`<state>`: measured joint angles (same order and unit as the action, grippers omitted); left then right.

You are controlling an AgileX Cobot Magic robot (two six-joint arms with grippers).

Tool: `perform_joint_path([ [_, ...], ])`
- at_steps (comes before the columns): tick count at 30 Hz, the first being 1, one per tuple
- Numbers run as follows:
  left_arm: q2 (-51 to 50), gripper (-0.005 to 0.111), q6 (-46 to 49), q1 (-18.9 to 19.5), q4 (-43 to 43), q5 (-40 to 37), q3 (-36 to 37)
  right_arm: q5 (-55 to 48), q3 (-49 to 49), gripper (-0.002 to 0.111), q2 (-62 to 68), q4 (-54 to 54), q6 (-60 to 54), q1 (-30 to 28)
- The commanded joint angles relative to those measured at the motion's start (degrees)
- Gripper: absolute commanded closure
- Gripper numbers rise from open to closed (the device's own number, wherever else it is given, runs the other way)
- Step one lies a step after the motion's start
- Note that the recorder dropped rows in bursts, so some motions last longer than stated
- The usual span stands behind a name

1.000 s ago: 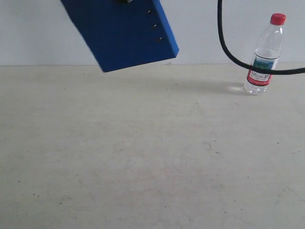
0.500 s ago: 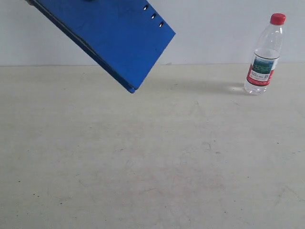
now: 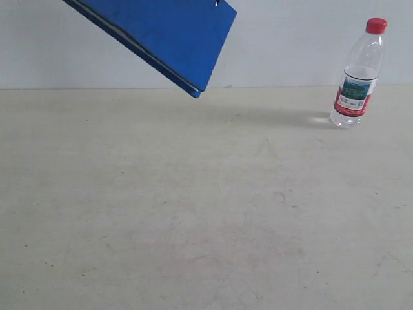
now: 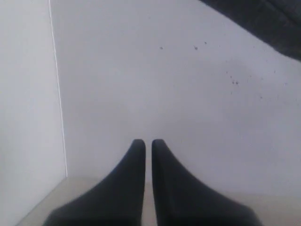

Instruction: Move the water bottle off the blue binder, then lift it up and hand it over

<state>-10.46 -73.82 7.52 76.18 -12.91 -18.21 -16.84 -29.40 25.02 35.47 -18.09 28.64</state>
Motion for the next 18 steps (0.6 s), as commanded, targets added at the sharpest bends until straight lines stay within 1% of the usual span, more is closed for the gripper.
perform_joint_path([
  [1,4.1,0.102,0.3,-0.1,-1.4,0.1,0.3,28.9,16.2,0.109,-0.8,1.5,0.5,-0.1],
  [2,4.8,0.102,0.3,-0.1,-2.4,0.1,0.3,37.4,19.3,0.109,0.3,1.4,-0.3,-0.1],
  [3,5.5,0.102,0.3,-0.1,-2.9,0.1,0.3,43.2,21.7,0.109,1.5,1.4,-0.3,-0.1],
  [4,6.1,0.102,0.3,-0.1,-3.8,0.1,0.3,47.5,23.3,0.109,2.6,1.5,0.2,-0.1],
  [5,6.6,0.102,0.3,-0.1,-4.1,0.1,0.3,47.4,24.2,0.109,3.4,1.5,1.3,-0.1],
  [6,6.8,0.102,0.3,-0.1,-4.4,0.1,0.3,44.3,24.3,0.109,3.8,1.2,2.6,-0.1],
  [9,7.7,0.102,0.3,-0.1,-4.9,0.1,0.3,20.6,24.1,0.109,4.2,-3.6,7.9,-0.1],
  [11,8.1,0.102,0.3,-0.1,-4.9,0.1,0.3,8.1,24.3,0.109,4.2,-4.3,8.2,-0.1],
  [12,8.1,0.102,0.3,-0.1,-4.9,0.1,0.3,6.5,25.0,0.109,4.2,-4.3,7.6,0.0],
  [13,8.2,0.102,0.1,-0.1,-4.9,0.1,0.3,8.0,26.0,0.109,4.2,-2.5,7.7,0.0],
  [15,8.2,0.102,0.1,-0.1,-5.4,0.7,0.3,13.5,28.3,0.109,4.2,-1.5,5.3,0.0],
  [17,8.2,0.102,0.1,-0.1,-5.4,1.2,0.3,21.2,29.4,0.109,4.2,-1.5,4.6,0.0],
  [18,8.2,0.102,0.1,-0.1,-5.4,1.2,0.3,20.9,29.4,0.109,4.2,-1.4,4.3,-0.2],
])
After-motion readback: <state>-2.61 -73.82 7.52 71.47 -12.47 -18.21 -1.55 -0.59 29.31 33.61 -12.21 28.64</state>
